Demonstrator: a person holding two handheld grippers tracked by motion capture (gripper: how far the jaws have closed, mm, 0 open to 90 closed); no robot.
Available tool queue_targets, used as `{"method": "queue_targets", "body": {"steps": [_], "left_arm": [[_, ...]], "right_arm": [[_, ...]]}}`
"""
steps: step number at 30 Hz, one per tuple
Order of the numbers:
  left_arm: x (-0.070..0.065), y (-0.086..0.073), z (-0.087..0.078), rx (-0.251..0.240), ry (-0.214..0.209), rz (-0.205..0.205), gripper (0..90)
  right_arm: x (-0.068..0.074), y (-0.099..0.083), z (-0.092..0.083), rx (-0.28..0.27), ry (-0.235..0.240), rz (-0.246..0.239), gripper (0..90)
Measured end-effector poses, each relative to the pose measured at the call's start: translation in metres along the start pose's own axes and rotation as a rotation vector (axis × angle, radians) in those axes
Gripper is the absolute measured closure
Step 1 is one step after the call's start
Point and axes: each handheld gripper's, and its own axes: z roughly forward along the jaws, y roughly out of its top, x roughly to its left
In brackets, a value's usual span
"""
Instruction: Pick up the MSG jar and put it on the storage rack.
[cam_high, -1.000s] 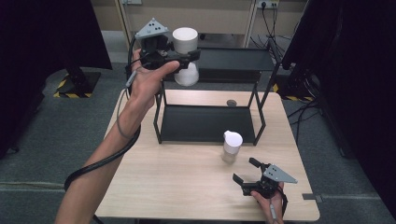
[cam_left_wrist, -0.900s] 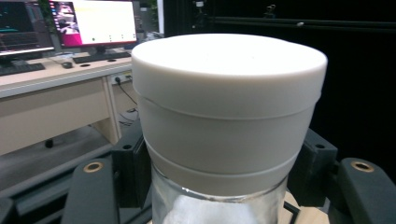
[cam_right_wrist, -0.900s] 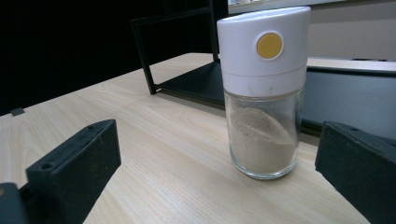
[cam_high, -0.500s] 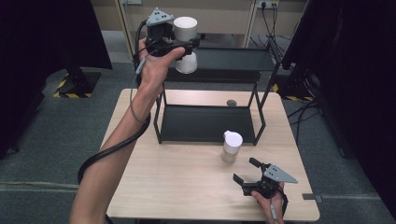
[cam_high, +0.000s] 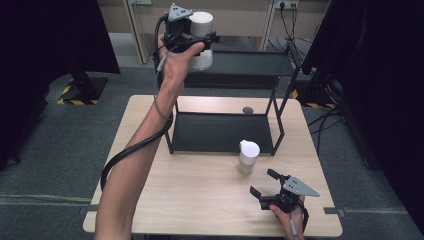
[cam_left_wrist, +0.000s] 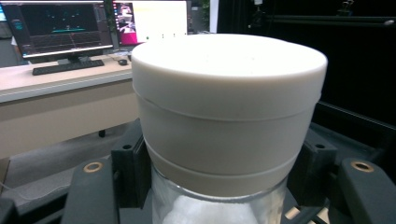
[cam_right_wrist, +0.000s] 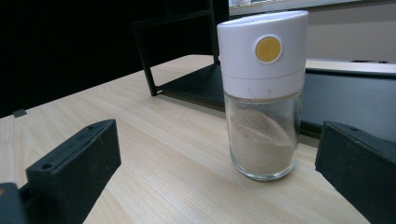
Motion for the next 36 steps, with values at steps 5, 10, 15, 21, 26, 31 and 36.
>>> {"method": "queue_targets", "body": {"steps": [5,10,15,21,26,31,36], "left_arm": [[-0.002,-0.001,0.011,0.008,0.04,0.012,35.2],[0.0,-0.005,0.015,-0.006,0.064,0.003,35.2],[0.0,-0.006,0.017,-0.001,0.083,0.0,35.2],[0.002,-0.01,0.019,0.002,0.102,-0.004,35.2],[0.004,-0.015,0.021,0.006,0.104,-0.018,35.2],[0.006,-0.02,0.023,0.001,0.106,-0.024,35.1],[0.006,-0.02,0.023,0.004,0.107,-0.02,35.0]], "right_arm": [[0.0,0.0,0.0,-0.002,0.001,-0.001,0.4],[-0.001,0.0,0.0,-0.001,0.002,0.001,0.4],[0.0,0.0,0.0,-0.001,0.003,0.001,0.4],[0.0,0.0,0.0,0.0,0.004,0.001,0.4],[0.0,0.0,0.0,-0.001,0.005,-0.001,0.5],[0.0,0.0,0.001,-0.001,0.005,0.0,0.4],[0.0,0.0,0.001,0.002,0.007,0.003,0.4]]}}
